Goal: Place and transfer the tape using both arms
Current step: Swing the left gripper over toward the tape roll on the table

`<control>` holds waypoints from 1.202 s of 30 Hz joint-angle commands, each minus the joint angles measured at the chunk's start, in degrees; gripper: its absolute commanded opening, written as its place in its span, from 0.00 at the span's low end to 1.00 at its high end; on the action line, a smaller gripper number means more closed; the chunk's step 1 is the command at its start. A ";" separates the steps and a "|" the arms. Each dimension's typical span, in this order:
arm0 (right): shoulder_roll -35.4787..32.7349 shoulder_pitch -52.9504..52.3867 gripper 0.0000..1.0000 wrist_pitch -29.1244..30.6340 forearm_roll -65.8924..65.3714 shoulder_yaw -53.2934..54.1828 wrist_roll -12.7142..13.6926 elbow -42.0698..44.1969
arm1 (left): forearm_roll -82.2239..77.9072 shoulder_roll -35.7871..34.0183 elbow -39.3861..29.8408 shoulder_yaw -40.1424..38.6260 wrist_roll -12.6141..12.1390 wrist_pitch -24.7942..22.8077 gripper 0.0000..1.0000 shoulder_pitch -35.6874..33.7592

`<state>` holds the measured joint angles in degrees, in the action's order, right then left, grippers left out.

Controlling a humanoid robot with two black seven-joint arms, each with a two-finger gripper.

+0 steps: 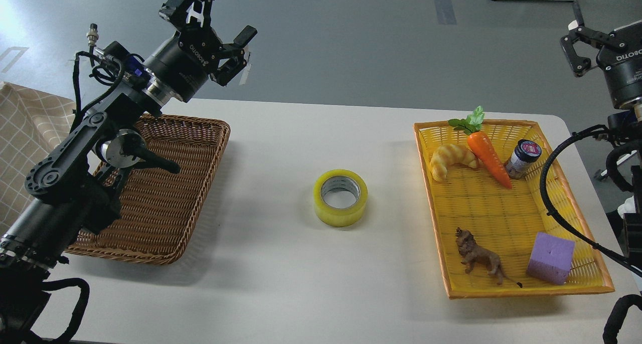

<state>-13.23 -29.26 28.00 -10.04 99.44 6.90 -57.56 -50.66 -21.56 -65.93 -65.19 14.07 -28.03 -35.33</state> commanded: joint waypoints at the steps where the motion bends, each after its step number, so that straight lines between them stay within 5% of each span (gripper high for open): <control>1: 0.31 2.27 1.00 0.00 0.10 2.60 -0.04 -0.01 | -7.34 -0.50 -2.80 0.24 -0.09 0.03 0.98 -0.18; 7: 0.83 5.35 1.00 0.00 0.10 3.83 -0.04 -0.10 | -17.10 -0.94 -6.05 1.82 -0.45 0.03 0.98 -2.11; 18: 1.27 6.85 1.00 0.00 0.10 4.53 -0.04 -0.54 | -34.14 -4.46 -8.43 15.97 -0.80 0.96 0.98 -6.59; 21: 1.27 6.85 1.00 0.00 0.10 4.53 -0.04 -1.06 | -42.93 -4.10 -8.78 18.87 -2.73 1.40 0.98 -7.56; 28: 1.36 7.02 1.00 0.00 0.10 4.53 -0.04 -1.50 | -49.45 -2.96 -8.78 27.46 -12.12 1.40 0.98 -11.33; 36: 1.45 7.46 1.00 0.00 0.10 4.53 -0.13 -1.42 | -55.33 -2.70 -8.69 41.54 -13.81 1.40 0.98 -16.53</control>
<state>-11.83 -22.08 28.00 -9.93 103.98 6.84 -59.04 -104.34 -24.30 -74.69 -27.15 0.43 -26.60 -50.94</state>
